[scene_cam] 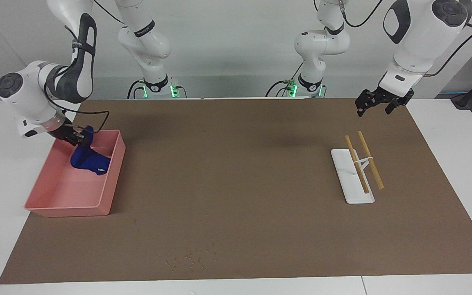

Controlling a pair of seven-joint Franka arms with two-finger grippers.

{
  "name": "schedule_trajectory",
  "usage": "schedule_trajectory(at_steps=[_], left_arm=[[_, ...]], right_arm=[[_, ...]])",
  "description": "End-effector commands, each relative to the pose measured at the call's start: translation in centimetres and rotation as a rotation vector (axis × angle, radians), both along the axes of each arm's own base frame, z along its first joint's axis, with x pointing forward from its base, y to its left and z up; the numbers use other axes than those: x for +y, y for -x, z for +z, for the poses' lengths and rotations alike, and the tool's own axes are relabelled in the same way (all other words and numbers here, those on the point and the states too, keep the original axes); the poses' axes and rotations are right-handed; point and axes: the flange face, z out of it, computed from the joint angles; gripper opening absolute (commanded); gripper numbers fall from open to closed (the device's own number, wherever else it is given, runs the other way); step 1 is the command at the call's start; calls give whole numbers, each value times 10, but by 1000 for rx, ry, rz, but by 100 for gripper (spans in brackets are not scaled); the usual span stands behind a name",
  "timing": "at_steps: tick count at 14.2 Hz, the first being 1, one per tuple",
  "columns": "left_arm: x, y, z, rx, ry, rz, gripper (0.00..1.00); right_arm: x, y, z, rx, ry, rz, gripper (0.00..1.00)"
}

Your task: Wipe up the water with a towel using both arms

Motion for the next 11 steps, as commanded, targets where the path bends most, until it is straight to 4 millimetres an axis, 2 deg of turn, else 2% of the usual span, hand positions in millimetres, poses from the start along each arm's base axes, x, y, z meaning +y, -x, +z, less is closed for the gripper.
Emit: schedule_trajectory(at_steps=[1, 4, 6, 7, 9, 11], left_arm=[[0, 5, 6, -4, -10, -4, 100], [-8, 4, 14, -22, -11, -19, 100], [-34, 6, 32, -56, -8, -60, 100], [-38, 7, 35, -58, 9, -64, 100], [-39, 7, 38, -57, 88, -28, 100], [-36, 7, 37, -52, 88, -22, 100]], right_arm=[[15, -8, 51, -17, 32, 41, 99], [59, -11, 100, -67, 38, 103, 100], [98, -15, 124, -62, 34, 128, 100], [120, -18, 135, -54, 34, 135, 100], [162, -22, 152, -60, 38, 148, 100], [192, -27, 174, -85, 41, 154, 100]])
